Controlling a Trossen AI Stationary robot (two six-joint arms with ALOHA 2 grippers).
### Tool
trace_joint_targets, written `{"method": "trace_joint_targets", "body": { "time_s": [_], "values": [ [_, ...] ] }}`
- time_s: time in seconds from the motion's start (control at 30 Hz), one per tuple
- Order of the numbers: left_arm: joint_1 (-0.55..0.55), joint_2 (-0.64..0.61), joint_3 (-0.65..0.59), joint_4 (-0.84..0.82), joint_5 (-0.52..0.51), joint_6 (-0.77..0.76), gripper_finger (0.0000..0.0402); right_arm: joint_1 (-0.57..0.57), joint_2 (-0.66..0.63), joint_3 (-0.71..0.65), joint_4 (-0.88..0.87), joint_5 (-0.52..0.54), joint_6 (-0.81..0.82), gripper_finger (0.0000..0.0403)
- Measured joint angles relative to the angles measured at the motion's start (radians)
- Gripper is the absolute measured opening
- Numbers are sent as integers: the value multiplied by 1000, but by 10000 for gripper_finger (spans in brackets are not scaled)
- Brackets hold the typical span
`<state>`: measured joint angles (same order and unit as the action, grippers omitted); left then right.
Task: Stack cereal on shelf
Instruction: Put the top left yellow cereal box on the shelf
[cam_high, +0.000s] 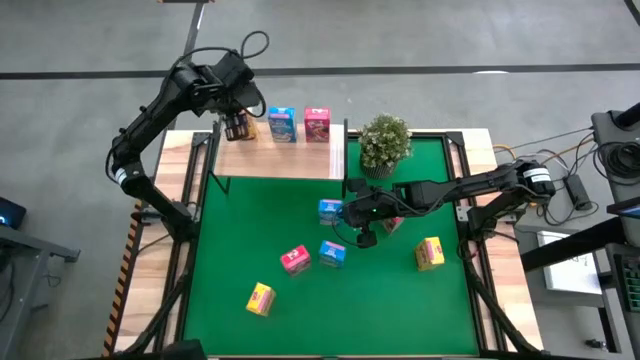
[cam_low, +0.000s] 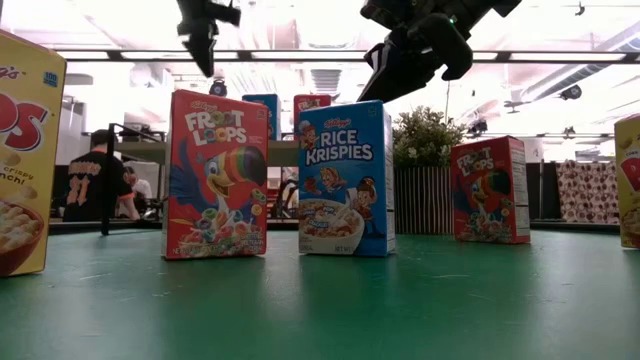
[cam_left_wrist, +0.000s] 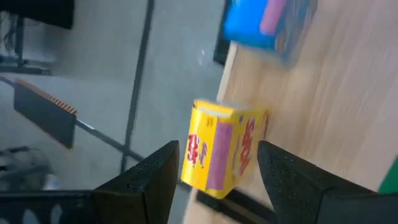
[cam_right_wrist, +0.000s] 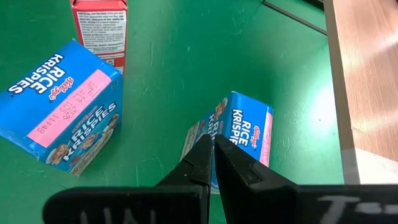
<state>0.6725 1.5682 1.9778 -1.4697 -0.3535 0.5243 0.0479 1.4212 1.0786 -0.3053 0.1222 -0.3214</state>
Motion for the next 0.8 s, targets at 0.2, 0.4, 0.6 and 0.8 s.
{"method": "trace_joint_targets", "body": {
  "time_s": [0.2, 0.4, 0.6, 0.8],
  "values": [
    [-70, -5, 113, -23, 218, -369, 201, 0, 0, 0, 2, 0, 41, 9],
    [-252, -89, 65, 93, 309, -481, 201, 0, 0, 0, 1, 0, 90, 9],
    [-522, -227, -159, 360, 189, -533, 201, 0, 0, 21, -48, 5, 256, 9],
    [-766, -337, -421, 616, -35, -544, 201, 0, -1, 97, -216, 8, 437, 9]
  ]
}}
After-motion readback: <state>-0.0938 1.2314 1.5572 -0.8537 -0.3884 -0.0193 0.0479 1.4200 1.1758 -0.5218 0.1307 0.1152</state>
